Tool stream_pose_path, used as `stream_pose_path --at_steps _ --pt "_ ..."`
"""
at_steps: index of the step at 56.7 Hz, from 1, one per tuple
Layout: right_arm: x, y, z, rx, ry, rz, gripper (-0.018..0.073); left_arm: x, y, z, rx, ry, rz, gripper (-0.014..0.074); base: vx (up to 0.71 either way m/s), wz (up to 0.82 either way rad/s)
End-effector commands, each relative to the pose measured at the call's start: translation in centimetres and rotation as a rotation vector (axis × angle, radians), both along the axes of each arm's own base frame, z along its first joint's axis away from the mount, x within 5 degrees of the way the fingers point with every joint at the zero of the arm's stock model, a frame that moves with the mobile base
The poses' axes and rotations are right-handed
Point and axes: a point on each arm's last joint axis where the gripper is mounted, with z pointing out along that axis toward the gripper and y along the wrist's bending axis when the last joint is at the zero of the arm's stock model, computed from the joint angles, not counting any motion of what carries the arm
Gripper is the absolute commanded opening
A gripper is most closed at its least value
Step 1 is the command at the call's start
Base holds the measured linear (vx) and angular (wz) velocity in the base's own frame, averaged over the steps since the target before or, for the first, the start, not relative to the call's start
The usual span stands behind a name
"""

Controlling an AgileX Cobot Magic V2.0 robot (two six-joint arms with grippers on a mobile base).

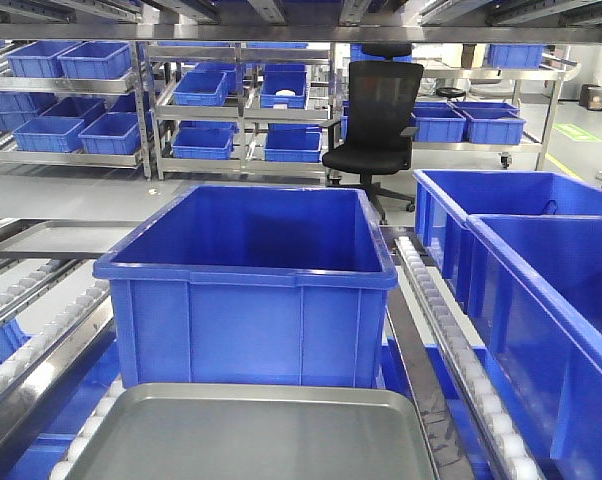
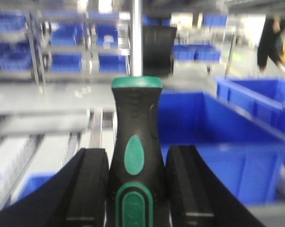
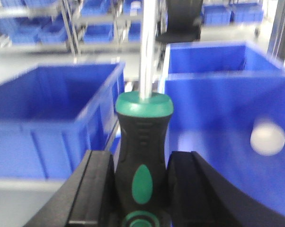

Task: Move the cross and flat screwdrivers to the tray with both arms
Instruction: 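Stop in front of the grey metal tray beside the large blue bin, then lower both held screwdrivers onto the grey tray and open both grippers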

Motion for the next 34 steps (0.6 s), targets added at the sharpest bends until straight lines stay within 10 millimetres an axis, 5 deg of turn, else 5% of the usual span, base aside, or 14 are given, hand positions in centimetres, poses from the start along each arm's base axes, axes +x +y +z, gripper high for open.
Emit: stream_pose_path --at_steps 1,18,26,34 --pt "0.9 0.3 0.7 0.034 -0.029 0.022 -0.0008 0.4 -0.2 0.5 -0.024 -0.002 -0.014 0.0001 0.0 0.0" --pt "8.0 4.2 -2.7 0.308 0.247 0.393 -0.0008 4.7 -2.5 -4.8 -0.179 0.308 -0.179 0.0003 0.0 0.0" --pt "10.6 5.9 -5.0 0.266 0.361 0.426 -0.0008 5.6 -3.5 -8.6 -0.25 0.405 -0.221 0.0003 0.0 0.0" --pt "12.6 9.7 -7.7 0.215 0.468 0.429 -0.0008 6.6 -4.4 -11.0 -0.292 0.481 -0.234 0.0003 0.0 0.0"
